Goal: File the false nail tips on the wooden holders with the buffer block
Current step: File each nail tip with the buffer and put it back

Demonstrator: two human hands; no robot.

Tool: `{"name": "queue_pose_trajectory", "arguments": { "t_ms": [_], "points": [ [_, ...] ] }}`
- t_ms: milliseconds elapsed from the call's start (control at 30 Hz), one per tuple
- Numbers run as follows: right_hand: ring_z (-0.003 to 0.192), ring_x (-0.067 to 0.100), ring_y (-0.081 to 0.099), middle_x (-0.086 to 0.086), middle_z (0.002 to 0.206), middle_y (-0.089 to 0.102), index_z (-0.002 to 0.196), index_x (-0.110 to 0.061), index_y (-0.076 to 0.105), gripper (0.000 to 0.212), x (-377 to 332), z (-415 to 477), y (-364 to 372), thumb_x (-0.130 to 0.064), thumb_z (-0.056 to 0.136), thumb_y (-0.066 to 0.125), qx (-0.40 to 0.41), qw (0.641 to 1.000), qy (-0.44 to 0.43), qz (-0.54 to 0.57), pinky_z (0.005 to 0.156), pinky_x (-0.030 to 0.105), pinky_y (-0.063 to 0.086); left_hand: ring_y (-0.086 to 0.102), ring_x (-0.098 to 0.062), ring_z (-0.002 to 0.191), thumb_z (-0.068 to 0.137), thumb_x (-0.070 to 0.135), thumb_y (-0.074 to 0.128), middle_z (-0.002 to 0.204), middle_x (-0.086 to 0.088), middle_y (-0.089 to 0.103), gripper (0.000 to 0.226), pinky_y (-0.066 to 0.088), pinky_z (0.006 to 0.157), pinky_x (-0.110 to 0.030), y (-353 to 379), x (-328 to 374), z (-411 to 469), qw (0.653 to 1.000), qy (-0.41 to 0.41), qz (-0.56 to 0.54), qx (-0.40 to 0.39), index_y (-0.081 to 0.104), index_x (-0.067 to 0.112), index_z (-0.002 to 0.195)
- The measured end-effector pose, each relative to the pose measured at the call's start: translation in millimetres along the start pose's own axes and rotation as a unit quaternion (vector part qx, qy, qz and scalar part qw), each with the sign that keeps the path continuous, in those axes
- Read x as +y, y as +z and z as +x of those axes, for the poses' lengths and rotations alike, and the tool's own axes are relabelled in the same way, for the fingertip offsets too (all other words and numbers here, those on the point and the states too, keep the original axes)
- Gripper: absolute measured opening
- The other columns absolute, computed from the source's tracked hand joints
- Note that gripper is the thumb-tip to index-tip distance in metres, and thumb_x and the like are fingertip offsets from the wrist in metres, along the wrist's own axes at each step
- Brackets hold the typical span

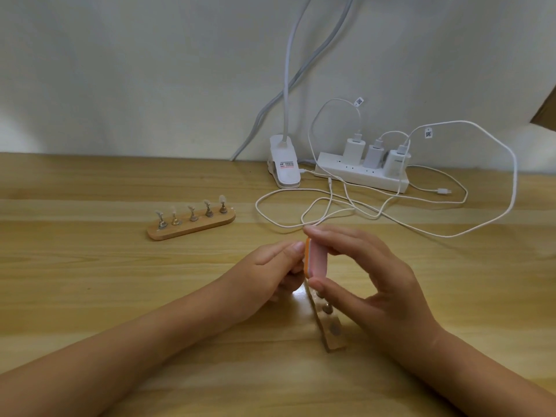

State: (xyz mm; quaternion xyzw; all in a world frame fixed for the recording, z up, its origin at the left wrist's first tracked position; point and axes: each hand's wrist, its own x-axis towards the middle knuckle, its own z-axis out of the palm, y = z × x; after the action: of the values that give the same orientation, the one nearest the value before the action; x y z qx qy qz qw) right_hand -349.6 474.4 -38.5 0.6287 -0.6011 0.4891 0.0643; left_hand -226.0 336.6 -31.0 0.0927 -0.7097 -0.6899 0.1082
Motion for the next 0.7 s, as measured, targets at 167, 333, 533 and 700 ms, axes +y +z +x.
{"name": "queue_pose_trajectory", "arguments": {
  "t_ms": [167, 333, 533, 700],
  "points": [
    [0.124, 0.02, 0.059, 0.003, 0.132, 0.062, 0.131, -0.01, 0.058, 0.047, 2.9, 0.5, 0.0, -0.021, 0.088, 0.073, 0.005, 1.0, -0.006, 0.012, 0.099, 0.047, 0.051, 0.027, -0.003, 0.046, 0.094, 0.036, 0.039, 0.054, 0.012, 0.032, 0.033, 0.023, 0.042, -0.012, -2.0, 0.3, 1.1, 1.0, -0.005, -0.018, 0.005, 0.04, 0.02, 0.065],
    [0.121, 0.02, 0.059, 0.003, 0.129, 0.062, 0.129, -0.009, 0.06, 0.047, 5.0, 0.6, -0.1, -0.02, 0.086, 0.074, 0.006, 1.0, 0.006, 0.0, 0.096, 0.045, 0.052, 0.026, -0.002, 0.045, 0.096, 0.034, 0.037, 0.053, 0.014, 0.031, 0.033, 0.022, 0.042, -0.011, -2.8, 0.7, 1.8, 1.0, -0.01, -0.024, 0.011, 0.038, 0.019, 0.067],
    [0.109, 0.017, 0.064, 0.0, 0.113, 0.068, 0.114, -0.015, 0.07, 0.022, 3.9, 2.8, 0.0, -0.012, 0.092, 0.066, 0.022, 1.0, -0.021, -0.006, 0.093, 0.031, 0.051, 0.027, -0.002, 0.045, 0.099, 0.03, 0.033, 0.054, 0.013, 0.032, 0.033, 0.024, 0.042, -0.011, 0.0, 1.2, 0.3, 1.0, -0.008, -0.008, 0.004, 0.039, 0.017, 0.069],
    [0.096, 0.023, 0.068, 0.0, 0.098, 0.068, 0.112, -0.017, 0.068, 0.024, 6.3, 4.7, -1.4, -0.007, 0.09, 0.065, 0.033, 0.985, 0.09, 0.144, 0.089, 0.032, 0.055, 0.028, -0.002, 0.045, 0.091, 0.035, 0.043, 0.053, 0.012, 0.035, 0.03, 0.025, 0.042, -0.011, -0.8, 3.0, 0.8, 0.999, -0.001, -0.039, 0.026, 0.048, 0.018, 0.068]
  ]
}}
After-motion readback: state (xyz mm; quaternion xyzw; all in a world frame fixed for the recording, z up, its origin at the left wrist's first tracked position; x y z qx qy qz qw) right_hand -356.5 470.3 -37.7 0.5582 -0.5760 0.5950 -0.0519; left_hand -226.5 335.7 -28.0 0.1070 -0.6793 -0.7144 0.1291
